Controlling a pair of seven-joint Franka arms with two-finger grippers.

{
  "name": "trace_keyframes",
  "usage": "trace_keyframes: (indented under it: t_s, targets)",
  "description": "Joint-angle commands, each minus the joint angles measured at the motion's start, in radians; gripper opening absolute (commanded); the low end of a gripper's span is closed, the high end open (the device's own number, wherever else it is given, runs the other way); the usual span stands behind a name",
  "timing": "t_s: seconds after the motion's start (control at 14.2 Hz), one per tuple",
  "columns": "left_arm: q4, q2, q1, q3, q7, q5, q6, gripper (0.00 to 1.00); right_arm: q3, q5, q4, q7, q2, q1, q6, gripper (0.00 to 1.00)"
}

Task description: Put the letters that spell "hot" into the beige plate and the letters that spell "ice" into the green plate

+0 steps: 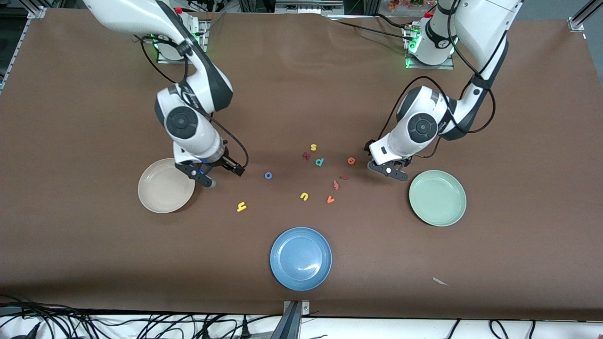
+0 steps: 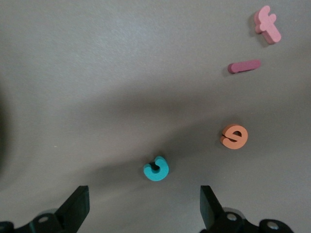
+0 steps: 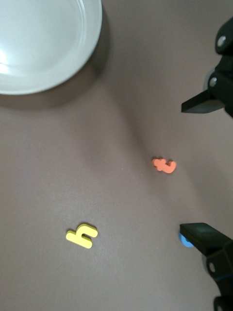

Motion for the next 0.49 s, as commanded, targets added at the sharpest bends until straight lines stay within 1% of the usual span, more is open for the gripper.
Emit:
trace_keyframes:
  t_s: [0.0, 0.21, 0.28, 0.42]
  targets:
    - [-0.030, -0.003, -0.025, 0.004, -0.036, 0.050, 0.061, 0.94, 0.001, -0.035, -0.005, 0.043, 0.039, 0.014, 0.052, 1.00]
    - [-0.033, 0.017, -0.041, 0.004, -0.097, 0.145, 0.075, 0.93, -0.001, -0.038, -0.025, 0.053, 0.070, 0.017, 0.109, 1.00]
    - [-0.033, 0.026, -0.041, 0.004, -0.132, 0.177, 0.083, 0.93, -0.001, -0.053, -0.030, 0.055, 0.082, 0.019, 0.125, 1.00]
    - [-0.033, 0.043, -0.042, 0.002, -0.188, 0.214, 0.107, 0.93, -0.003, -0.063, -0.036, 0.061, 0.105, 0.023, 0.157, 0.99]
